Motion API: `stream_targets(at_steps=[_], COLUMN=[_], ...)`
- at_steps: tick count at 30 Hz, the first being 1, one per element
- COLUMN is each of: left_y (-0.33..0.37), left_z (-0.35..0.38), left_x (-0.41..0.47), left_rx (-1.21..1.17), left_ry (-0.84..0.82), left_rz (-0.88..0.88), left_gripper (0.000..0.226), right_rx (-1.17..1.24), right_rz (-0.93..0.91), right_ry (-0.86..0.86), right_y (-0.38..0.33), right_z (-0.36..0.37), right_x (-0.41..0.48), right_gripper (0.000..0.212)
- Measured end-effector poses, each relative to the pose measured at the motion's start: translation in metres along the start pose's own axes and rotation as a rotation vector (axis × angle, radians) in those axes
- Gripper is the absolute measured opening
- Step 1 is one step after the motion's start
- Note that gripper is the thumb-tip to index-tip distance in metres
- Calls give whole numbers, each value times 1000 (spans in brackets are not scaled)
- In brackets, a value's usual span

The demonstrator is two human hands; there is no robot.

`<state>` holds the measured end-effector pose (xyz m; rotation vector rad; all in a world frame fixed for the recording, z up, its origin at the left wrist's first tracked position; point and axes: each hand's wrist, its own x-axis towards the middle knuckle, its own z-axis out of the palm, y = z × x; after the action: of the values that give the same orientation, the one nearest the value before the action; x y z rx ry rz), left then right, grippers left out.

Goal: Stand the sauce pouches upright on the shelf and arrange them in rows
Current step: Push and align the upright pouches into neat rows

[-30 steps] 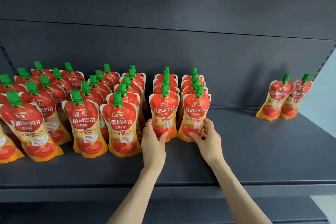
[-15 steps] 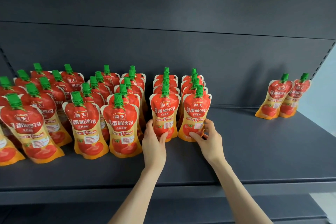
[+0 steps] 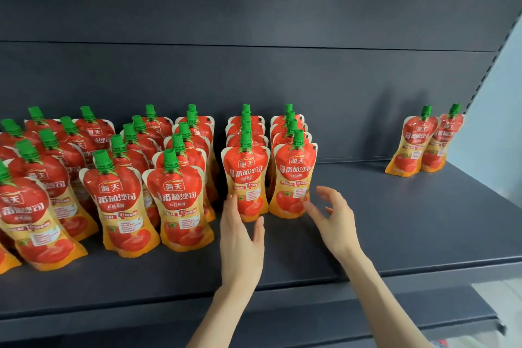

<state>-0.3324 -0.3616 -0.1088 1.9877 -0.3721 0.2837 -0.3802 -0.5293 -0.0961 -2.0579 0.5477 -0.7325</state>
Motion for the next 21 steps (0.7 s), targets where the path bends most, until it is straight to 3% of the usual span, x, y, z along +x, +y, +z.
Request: stream_targets(at_steps=[4,7,13,21], left_y=[21,57,134,206], left_z=[6,31,124,262], left_x=[-6,0,24,27], left_rx=[54,-23,-87,-195], left_ry=[53,-57,-289,-310], left_rz=[241,340,393,263], left_gripper=[37,16,4,6], right_rx=[75,99,74,11], right_rz=[-6,-5,-11,-47], right_ry=[128,204,285,211], right_y=[2,7,38,109], right_z=[-35,-72,-163,-269], right_x=[-2,5,44,124], right_gripper=[13,9,14,18])
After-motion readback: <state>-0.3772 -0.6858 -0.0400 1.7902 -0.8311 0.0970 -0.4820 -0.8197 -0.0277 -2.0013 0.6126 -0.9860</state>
